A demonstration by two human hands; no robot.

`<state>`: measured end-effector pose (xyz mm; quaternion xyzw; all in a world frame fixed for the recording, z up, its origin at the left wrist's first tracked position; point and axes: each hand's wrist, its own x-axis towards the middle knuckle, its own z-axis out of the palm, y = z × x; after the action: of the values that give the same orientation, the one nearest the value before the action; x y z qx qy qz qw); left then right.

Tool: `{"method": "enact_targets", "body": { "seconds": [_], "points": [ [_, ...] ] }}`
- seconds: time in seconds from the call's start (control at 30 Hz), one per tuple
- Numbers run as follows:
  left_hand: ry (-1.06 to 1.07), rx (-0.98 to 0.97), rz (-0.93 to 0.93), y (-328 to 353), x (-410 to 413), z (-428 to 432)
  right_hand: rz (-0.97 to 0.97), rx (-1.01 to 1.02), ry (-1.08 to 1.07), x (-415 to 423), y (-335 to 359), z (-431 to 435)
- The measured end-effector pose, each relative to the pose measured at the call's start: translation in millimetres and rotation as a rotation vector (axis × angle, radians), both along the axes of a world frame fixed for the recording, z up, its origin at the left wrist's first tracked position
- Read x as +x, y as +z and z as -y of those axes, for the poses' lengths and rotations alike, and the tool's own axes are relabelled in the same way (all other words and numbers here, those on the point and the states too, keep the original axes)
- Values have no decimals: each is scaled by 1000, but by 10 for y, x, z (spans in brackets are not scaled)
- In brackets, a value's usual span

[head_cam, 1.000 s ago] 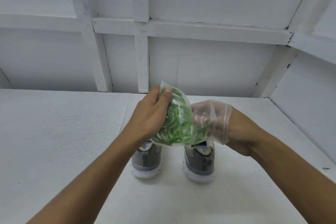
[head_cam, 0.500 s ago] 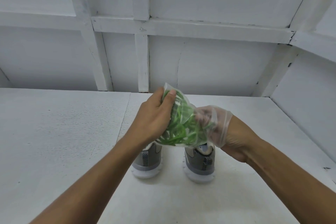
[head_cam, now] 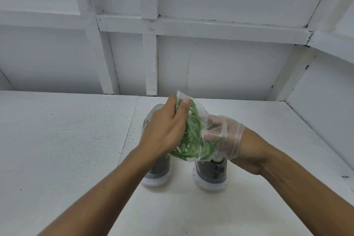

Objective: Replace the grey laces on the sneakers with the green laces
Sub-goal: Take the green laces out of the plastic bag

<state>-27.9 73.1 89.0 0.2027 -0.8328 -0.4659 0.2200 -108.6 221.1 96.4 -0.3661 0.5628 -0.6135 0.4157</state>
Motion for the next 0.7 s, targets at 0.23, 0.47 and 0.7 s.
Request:
{"method": "enact_targets", "body": {
  "seconds": [0.23, 0.47, 0.7],
  "points": [
    [-1, 8, 8, -25, -26, 14, -59, 34, 23, -69, -82, -7],
    [4, 40, 18, -72, -36, 15, -54, 31, -91, -53, -160, 33],
    [6, 76, 45, -131, -44, 39, -38, 60, -139, -89, -253, -19]
  ]
}}
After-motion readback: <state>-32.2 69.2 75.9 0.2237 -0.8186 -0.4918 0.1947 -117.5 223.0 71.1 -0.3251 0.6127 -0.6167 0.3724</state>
